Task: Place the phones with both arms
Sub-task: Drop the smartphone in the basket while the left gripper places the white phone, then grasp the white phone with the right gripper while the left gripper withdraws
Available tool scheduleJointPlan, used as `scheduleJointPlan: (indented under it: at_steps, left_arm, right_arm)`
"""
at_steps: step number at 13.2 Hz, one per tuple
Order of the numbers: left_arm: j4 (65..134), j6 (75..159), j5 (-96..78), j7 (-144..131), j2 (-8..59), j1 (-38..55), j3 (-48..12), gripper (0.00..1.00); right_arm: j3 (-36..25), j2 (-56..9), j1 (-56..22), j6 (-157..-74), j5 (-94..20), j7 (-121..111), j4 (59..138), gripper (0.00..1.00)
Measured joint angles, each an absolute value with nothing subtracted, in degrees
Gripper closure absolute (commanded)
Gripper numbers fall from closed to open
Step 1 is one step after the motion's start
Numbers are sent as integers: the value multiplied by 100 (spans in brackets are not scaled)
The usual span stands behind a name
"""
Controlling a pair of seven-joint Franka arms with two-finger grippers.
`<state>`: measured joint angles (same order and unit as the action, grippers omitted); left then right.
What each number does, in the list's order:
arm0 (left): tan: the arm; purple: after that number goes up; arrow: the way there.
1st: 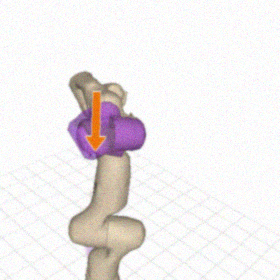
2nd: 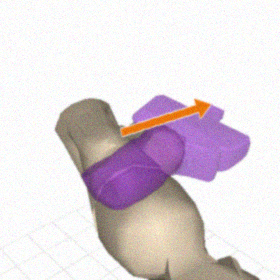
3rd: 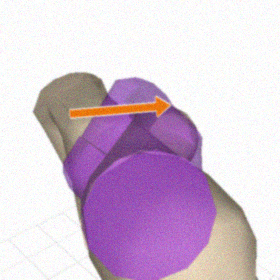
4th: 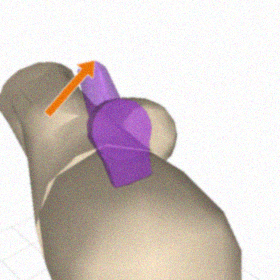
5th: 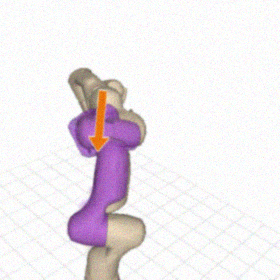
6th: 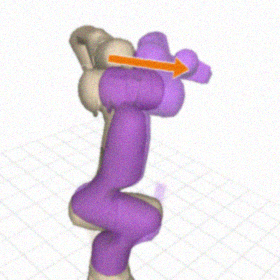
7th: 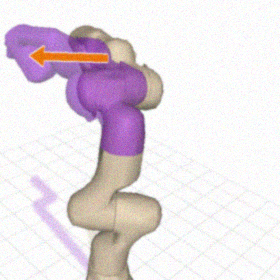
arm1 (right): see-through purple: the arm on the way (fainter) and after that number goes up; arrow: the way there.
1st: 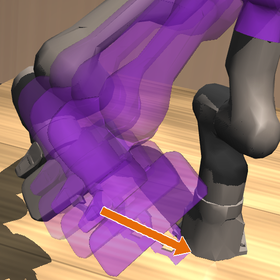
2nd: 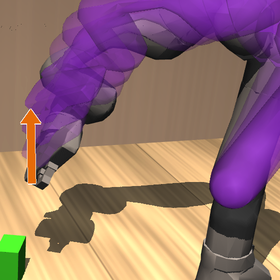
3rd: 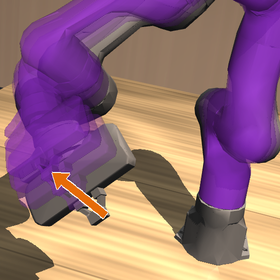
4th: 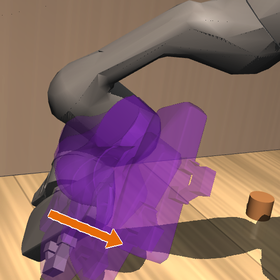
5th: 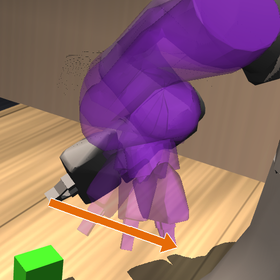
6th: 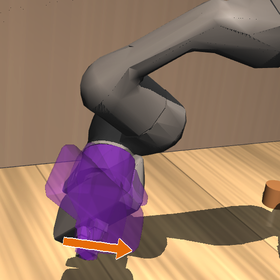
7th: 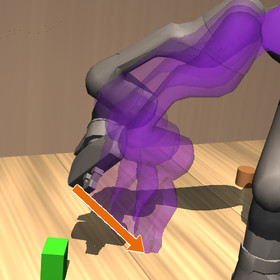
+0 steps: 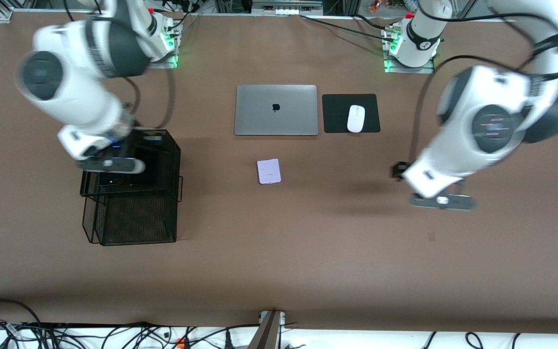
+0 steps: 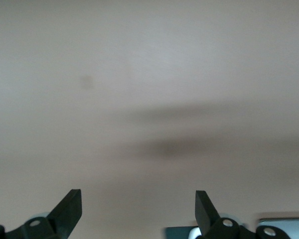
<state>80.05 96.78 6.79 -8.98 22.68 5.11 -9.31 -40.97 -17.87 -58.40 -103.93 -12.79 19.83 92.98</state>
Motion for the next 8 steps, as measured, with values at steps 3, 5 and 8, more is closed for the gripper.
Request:
scheduleJointPlan:
  at_steps: [3, 5, 8]
  left_arm:
    - [8119, 9629, 678, -253, 1743, -222, -925, 0]
    - [8550, 9629, 676, -100, 1172, -474, -911, 0]
    - [9605, 10104, 599, -88, 191, -442, -705, 0]
  right_arm:
    - [-3826, -2610, -6444, -10480, -1592, 3020, 8677, 0]
    - [-3459, -3193, -6550, -10669, -1748, 3550, 8196, 0]
    - [-3026, -3837, -6550, -11258, -1782, 3858, 7885, 0]
